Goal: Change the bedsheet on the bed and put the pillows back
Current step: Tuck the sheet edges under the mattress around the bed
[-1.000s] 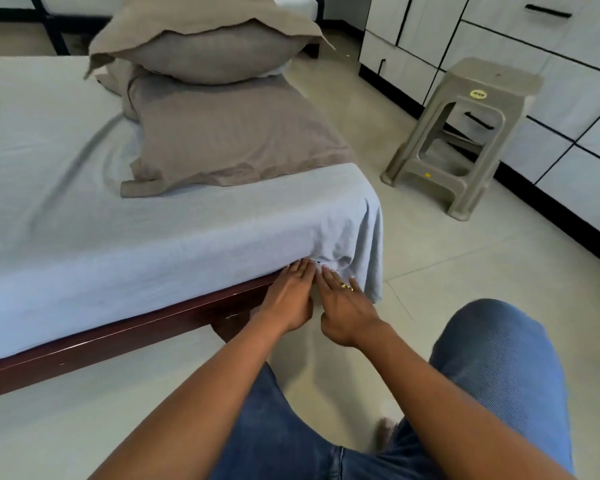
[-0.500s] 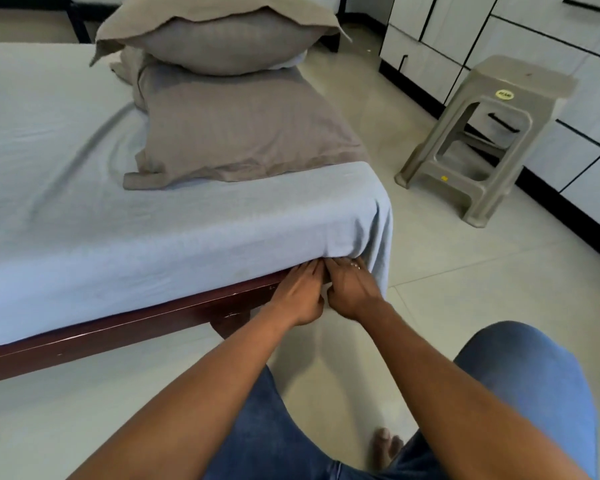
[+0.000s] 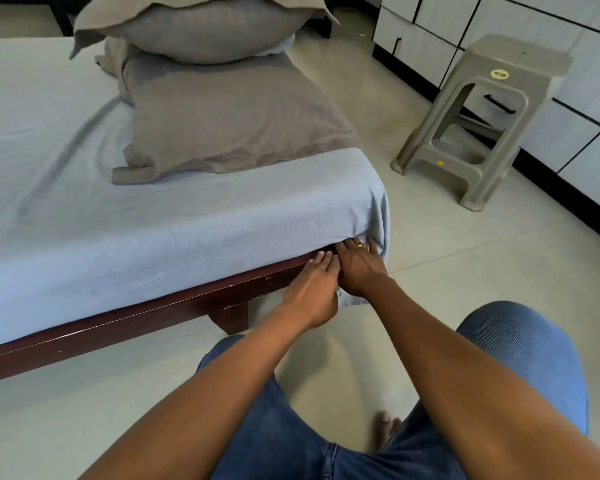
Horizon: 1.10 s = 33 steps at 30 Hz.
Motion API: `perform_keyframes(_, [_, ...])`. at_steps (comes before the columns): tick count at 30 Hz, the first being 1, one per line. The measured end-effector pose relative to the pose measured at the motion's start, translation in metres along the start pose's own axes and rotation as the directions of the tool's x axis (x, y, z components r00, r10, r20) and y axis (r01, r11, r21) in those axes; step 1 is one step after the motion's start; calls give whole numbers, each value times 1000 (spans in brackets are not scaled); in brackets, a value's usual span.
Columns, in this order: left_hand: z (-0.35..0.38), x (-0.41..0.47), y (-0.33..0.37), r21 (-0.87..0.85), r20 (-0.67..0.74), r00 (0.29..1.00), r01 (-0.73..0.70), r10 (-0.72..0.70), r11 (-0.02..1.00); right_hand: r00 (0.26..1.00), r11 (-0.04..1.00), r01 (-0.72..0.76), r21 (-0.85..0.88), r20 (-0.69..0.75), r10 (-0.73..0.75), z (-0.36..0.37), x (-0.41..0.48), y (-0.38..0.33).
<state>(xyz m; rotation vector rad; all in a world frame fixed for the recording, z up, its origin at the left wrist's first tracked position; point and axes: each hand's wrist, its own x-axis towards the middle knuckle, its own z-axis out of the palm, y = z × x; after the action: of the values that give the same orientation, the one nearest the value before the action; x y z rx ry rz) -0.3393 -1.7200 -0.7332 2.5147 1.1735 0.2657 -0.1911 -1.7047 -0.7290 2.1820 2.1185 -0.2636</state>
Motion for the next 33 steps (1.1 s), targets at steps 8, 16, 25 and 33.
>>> perform_keyframes(8, [11,56,1,58,82,996,28,-32,998,996,990,-85,110,-26,88,1,-21,14])
perform_keyframes(16, [-12,13,21,27,218,974,-71,64,997,993,992,-116,48,2,116,3,11,38])
perform_keyframes(25, [-91,31,29,-99,-356,910,-264,213,959,808,889,-278,364,-411,421,-75,-17,67])
perform_keyframes(33, [-167,145,-36,167,-441,892,-21,94,986,778,879,197,435,-615,130,-156,101,44])
